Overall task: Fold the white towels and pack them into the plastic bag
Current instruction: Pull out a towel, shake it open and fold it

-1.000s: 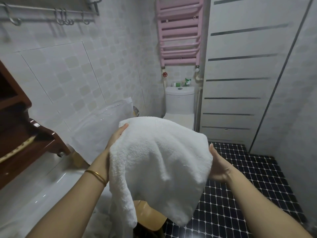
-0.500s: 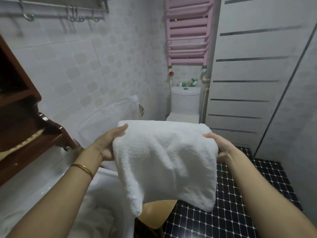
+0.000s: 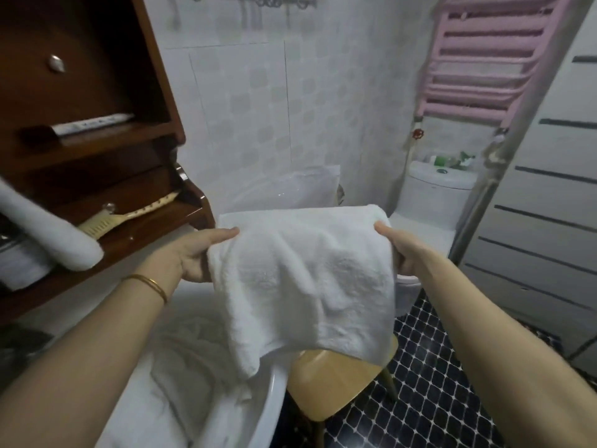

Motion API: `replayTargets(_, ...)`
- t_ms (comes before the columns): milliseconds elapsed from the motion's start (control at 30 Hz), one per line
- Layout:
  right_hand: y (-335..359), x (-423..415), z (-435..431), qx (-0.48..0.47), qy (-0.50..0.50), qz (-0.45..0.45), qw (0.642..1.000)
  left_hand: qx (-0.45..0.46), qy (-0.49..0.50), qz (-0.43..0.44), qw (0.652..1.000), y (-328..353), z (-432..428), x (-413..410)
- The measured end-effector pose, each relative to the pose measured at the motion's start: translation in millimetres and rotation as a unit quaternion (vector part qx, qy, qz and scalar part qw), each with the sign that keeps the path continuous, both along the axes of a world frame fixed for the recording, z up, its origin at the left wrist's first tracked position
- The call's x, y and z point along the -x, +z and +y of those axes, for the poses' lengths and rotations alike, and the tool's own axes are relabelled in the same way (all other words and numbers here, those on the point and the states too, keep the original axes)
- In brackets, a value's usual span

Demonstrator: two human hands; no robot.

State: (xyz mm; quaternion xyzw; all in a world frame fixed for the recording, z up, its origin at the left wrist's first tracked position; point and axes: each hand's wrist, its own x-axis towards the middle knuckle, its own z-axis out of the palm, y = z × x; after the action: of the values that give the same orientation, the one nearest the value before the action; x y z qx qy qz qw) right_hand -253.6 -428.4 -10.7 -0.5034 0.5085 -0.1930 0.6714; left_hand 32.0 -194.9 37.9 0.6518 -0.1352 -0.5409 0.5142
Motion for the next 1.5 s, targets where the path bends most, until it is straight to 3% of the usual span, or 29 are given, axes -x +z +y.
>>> replayTargets(167, 16.4, -68.0, -3.3, 0.104, 0.047, -0.067, 0.991, 0.022, 0.057, -0.051, 0.997, 13.7, -4.5, -25.1)
replayTargets(267, 24.0, -91.4, -4.7, 0.167, 0.047, -0.093, 0.980, 0.080, 0.107, -0.132, 0.982, 16.3, -5.7, -45.8)
replayTargets(433, -9.3, -96.0, 13.2, 0.129, 0.055, -0.106, 0.984, 0.062, 0.111, -0.191, 0.973, -16.4, 16.0, -58.8)
replayTargets(633, -104.1, -83.2, 81.0, 0.001, 0.019, 0.027, 0.999, -0.018, 0.061, -0.135, 0.989, -108.1, 68.1, -36.9)
replayTargets(767, -133.6, -73.4, 100.7, -0.029, -0.022, 0.054, 0.998, -0.078, 0.107, -0.082, 0.988, -147.1, 92.1, -28.6)
replayTargets(933, -141.6, -76.9, 104.4, 0.062, 0.012, 0.102, 0.993, -0.072, 0.137, 0.057, 0.986, -160.5, 100.6, -25.4)
replayTargets(1067, -149.6, -74.9, 102.2, 0.035, -0.011, 0.168, 0.985, -0.147, 0.152, 0.028, 0.977, -164.2, 98.3, -20.8)
replayTargets(1233, -163.6, -61.4, 97.4, 0.021, 0.027, 0.238, 0.971, -0.129, 0.135, 0.044, 0.981, -166.5, 95.8, -15.0)
replayTargets(1333, -163.9, -56.2, 90.4, 0.021, 0.067, 0.269, 0.960, -0.147, 0.113, 0.121, 0.975, -162.7, 95.2, -18.9)
replayTargets(1500, -166.6, -55.7, 85.0, 0.052, 0.124, 0.344, 0.929, -0.184, 0.062, 0.140, 0.971, -169.6, 96.0, -23.1)
